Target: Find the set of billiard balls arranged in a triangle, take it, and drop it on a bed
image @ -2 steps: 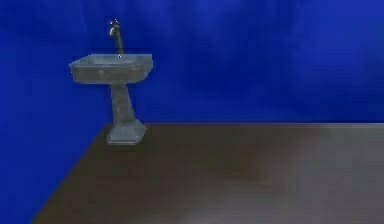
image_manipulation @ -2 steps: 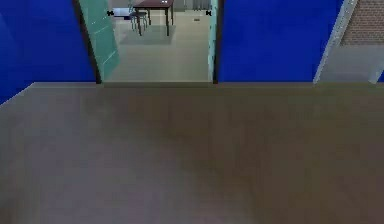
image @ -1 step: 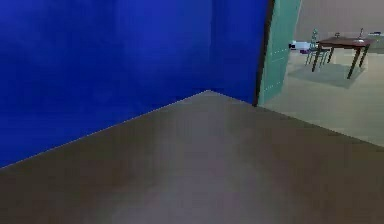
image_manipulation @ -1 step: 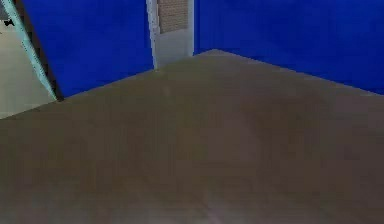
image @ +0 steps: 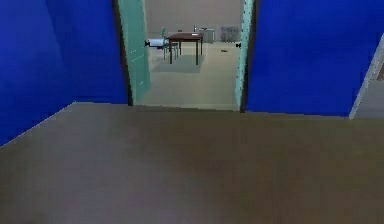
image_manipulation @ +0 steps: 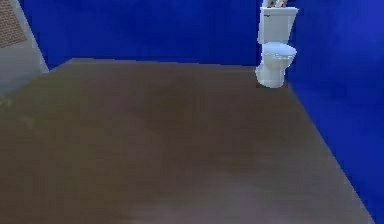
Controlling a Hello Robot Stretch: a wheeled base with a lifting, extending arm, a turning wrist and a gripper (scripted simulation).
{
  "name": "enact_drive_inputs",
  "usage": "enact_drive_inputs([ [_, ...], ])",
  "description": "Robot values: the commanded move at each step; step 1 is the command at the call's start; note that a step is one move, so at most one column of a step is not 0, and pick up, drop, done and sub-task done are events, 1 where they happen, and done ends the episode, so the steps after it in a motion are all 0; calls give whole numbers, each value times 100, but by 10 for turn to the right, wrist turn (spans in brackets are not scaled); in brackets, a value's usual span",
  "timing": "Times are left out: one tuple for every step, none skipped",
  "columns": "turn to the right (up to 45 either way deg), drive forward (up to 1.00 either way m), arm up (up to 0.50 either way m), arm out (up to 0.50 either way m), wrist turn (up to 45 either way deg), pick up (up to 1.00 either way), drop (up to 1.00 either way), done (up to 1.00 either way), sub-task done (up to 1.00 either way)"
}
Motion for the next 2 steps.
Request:
enact_drive_inputs([
  [30,0,0,0,0,0,0,0,0],
  [0,100,0,0,0,0,0,0,0],
])
